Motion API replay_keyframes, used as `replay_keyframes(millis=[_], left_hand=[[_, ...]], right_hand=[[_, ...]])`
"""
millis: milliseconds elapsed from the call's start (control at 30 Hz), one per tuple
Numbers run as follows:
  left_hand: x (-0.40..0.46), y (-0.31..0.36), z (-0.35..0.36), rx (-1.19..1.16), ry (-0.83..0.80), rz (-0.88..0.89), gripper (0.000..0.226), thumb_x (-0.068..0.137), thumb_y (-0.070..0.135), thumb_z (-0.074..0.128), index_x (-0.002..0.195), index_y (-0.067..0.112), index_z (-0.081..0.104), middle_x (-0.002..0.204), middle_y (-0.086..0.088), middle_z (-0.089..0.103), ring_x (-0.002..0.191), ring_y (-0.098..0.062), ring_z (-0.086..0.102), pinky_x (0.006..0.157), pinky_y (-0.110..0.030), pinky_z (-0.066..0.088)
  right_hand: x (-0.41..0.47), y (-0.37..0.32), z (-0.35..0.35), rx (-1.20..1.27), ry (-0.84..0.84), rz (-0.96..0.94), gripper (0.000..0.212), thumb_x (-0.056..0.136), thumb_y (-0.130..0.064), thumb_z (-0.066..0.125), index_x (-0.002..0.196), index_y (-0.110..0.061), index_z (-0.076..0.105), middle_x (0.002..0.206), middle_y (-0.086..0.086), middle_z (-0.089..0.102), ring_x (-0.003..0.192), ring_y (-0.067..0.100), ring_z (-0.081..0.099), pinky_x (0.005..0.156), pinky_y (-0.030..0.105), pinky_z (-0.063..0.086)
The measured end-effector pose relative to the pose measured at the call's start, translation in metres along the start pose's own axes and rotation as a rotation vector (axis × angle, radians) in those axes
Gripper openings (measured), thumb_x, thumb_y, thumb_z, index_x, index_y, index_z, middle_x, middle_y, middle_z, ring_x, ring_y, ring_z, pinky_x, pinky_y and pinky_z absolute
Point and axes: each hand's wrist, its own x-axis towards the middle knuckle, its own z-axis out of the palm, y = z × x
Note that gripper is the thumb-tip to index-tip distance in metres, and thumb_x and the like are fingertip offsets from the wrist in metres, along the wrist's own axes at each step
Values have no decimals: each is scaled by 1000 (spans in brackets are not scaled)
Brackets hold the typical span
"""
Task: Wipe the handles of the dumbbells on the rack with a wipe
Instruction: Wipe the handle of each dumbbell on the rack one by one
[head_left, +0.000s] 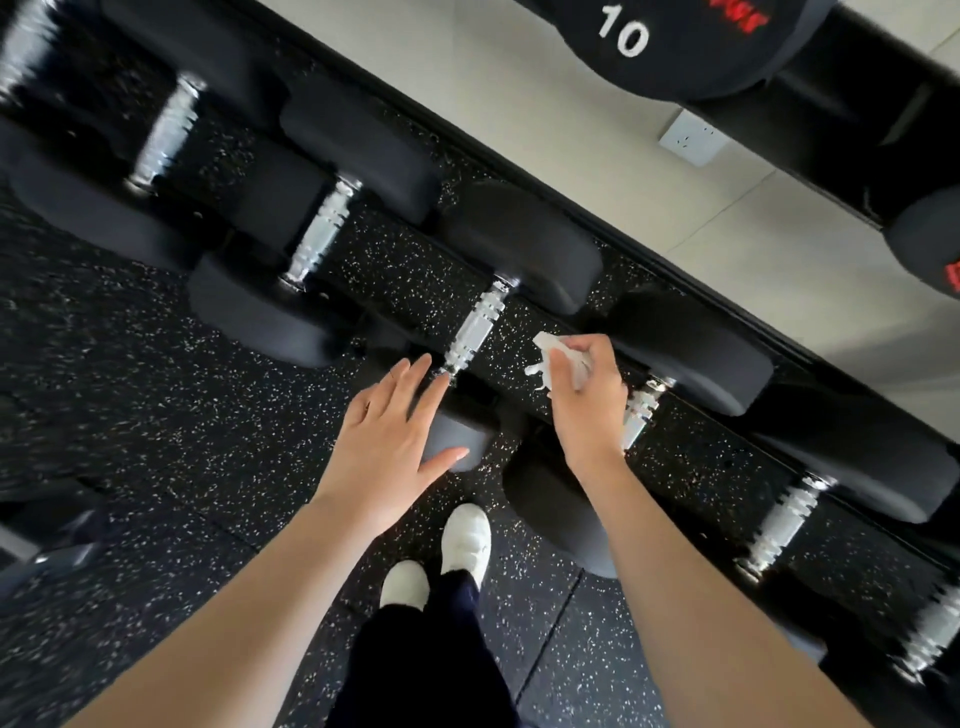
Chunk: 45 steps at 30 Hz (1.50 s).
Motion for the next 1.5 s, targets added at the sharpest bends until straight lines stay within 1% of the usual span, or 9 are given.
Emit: replay_keyframes(millis=[300,400,467,700,800,967,1133,1267,1500], left_hand=[[25,-18,21,-24,-26,-62,79,85,66,31,140,10,44,147,-12,42,133,-30,43,99,-49,43],[25,-26,27,-56,-29,-71,87,83,72,30,142,8,40,148,-11,42,136,-28,40,101,-48,42],[28,-29,29,-76,-32,-72,92,82,76,29,144,9,37,148,-10,41,137,-27,38,102,-48,42],[31,-39,30,-118,-27,-9,87,81,74,32,142,13,41,145,-8,45,135,-27,40,100,-49,42],[32,-41,30,-137,-33,10,86,81,74,34,143,15,41,145,-7,45,136,-27,39,100,-48,41],[31,-42,31,-154,-30,16,86,81,73,36,144,16,37,145,-6,44,138,-27,37,102,-48,40],[32,-41,33,-170,-12,13,85,80,72,38,144,16,34,145,-7,43,138,-27,36,103,-46,35],[31,-40,33,-174,-7,1,84,79,72,38,144,18,34,144,-7,44,138,-27,36,103,-46,35],[31,-40,34,-189,2,-1,83,79,71,38,142,17,39,142,-7,46,138,-27,36,103,-47,37]], right_hand=[[44,-3,60,85,28,10,7,89,-11,57,95,-16,59,99,1,66,91,17,60,80,28,48],[49,-5,83,153,173,107,10,87,-10,62,97,-10,66,102,5,64,85,10,57,66,2,41],[53,-10,95,246,293,206,10,85,-8,65,95,-9,68,104,-1,56,83,3,52,62,-4,36],[70,-22,117,273,454,342,10,79,-13,74,80,-14,64,106,7,62,91,19,62,75,13,47],[71,-22,113,203,395,328,10,79,-13,74,83,-12,65,102,11,66,86,17,62,62,-1,39],[63,-17,99,-5,172,223,9,80,-17,72,89,-15,70,93,3,69,84,14,62,67,9,42],[32,-6,99,-87,-78,235,7,80,-17,73,86,-16,69,83,-8,62,70,-1,55,52,-4,38],[13,4,103,-53,-153,302,10,75,-19,77,75,-25,69,79,-10,64,71,-4,57,57,-2,39],[16,15,93,-107,-296,329,4,80,-17,71,83,-20,70,81,-7,61,70,-5,50,52,-4,34]])
